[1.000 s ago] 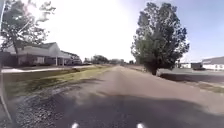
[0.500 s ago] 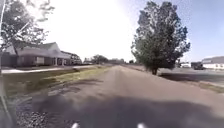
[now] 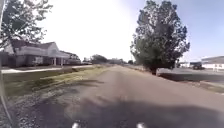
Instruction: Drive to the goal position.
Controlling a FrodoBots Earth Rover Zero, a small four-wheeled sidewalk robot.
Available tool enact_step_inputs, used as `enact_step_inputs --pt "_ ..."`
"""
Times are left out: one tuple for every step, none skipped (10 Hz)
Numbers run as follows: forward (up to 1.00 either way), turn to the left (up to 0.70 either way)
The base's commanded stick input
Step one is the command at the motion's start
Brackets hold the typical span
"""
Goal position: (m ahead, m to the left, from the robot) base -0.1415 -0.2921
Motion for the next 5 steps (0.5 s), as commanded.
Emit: enact_step_inputs --pt "0.70 0.00" --pt "0.70 0.00" --pt "0.70 0.00" --pt "0.70 0.00" --pt "0.70 0.00"
